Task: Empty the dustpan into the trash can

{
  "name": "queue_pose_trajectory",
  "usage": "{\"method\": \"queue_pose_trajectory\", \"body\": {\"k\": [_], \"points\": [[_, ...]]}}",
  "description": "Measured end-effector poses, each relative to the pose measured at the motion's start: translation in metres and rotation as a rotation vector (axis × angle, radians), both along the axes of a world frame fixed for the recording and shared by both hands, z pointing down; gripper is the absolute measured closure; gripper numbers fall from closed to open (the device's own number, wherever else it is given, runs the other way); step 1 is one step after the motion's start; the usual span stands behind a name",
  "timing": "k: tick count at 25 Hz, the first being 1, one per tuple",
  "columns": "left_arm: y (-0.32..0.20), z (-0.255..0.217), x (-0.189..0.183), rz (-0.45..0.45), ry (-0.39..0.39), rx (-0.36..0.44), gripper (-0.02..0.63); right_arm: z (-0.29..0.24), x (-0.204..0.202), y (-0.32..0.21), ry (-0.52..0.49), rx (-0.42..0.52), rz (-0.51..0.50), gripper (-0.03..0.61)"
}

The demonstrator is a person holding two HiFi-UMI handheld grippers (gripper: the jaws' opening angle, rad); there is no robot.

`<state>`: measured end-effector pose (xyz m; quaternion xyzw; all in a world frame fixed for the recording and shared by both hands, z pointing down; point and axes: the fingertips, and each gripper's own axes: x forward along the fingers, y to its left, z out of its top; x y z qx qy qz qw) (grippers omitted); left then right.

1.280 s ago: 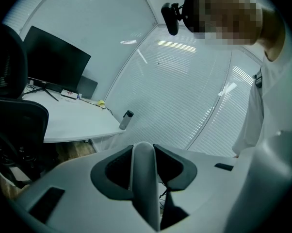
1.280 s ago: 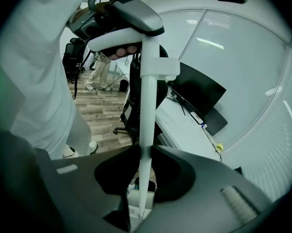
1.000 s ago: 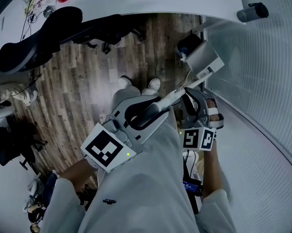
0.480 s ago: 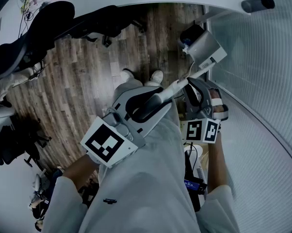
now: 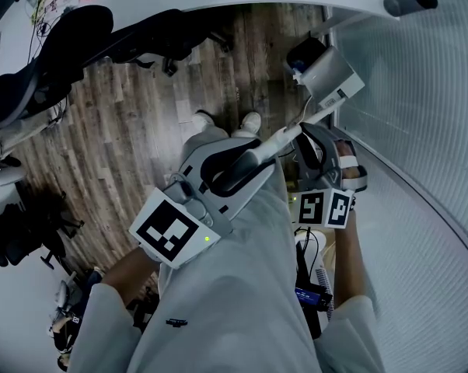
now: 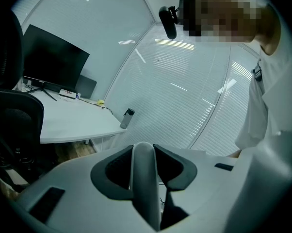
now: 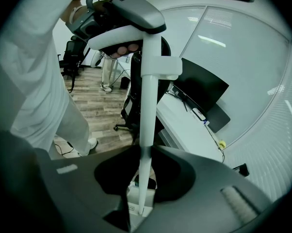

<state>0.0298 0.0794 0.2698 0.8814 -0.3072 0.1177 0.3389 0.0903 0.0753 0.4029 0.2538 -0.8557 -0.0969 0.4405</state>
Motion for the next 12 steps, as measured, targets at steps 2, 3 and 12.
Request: {"method": "queue_pose_trajectory", "body": {"k": [2,3,12], "points": [[0.0012,0.0007,0.0021,0.003,0.0,0.003,0.485,-0.0002,0.0027,-0.0009,0.0,0.002,0.004,0.491],[0.0012,0.0012,0.0032,0.001,0.001,0.001,0.485,0.0001,0.0039,-0.0017,0.001,0.001,0.006,0.491],[-0.0003,0.0072,0.0077,-0.008,-0.011,0.016,0.485,0.0081,0.0053,-0.004,0.003,0.0,-0.008,0.491]]}}
